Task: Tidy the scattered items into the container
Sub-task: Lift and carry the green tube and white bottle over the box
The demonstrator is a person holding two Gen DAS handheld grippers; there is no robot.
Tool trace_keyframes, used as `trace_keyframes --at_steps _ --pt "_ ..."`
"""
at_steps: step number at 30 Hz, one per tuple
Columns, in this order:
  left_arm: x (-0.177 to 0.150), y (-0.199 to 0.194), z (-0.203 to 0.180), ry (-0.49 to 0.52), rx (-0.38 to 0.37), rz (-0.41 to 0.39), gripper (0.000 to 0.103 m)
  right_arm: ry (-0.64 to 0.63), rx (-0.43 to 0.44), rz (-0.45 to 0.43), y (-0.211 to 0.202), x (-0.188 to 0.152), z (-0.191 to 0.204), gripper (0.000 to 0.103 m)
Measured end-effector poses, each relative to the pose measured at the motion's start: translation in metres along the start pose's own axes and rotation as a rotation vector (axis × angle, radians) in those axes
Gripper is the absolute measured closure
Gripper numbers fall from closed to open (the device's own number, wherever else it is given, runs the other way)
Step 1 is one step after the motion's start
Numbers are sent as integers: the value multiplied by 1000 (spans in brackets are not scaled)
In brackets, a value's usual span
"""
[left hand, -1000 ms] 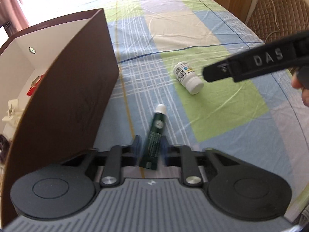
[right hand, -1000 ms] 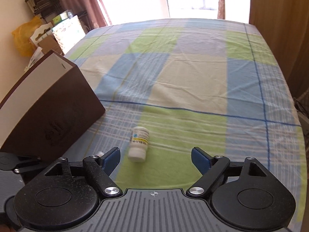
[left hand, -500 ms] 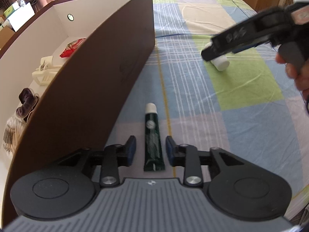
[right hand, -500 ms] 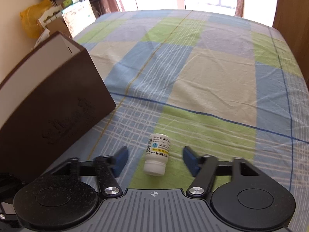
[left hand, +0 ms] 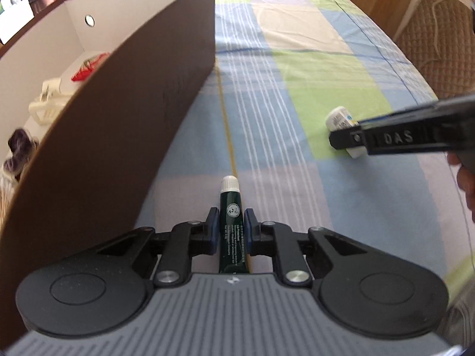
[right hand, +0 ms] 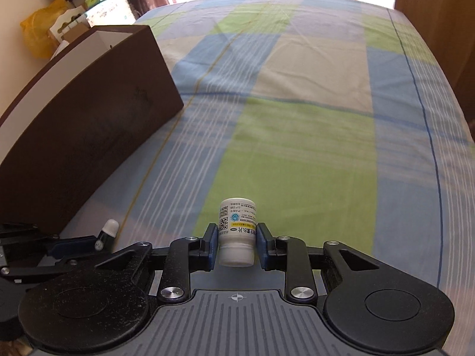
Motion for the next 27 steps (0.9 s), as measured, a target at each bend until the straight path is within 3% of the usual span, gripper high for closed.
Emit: trace_keyframes --at_steps 6,15,20,27 --pt "-14 -39 7 35 -28 -57 90 60 17 27 -21 -33 19 73" --pt "-19 -113 44 -30 -54 -165 90 110 80 -27 -59 -47 56 73" --pt "-19 -148 81 -90 -40 -225 90 49 98 -39 -74 -33 81 73" --pt "-14 -168 146 -134 39 -266 90 -92 141 -80 -93 9 123 73"
Point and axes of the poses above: each gripper's, at about its wrist camera, not at the fingertips, and y roughly the way its jaws point, z to its left, x to its top, the point moved 4 cm from there along y, roughly the way its jaws point, and after that the axes turned 12 degrees about x, right-handed, at the moved point
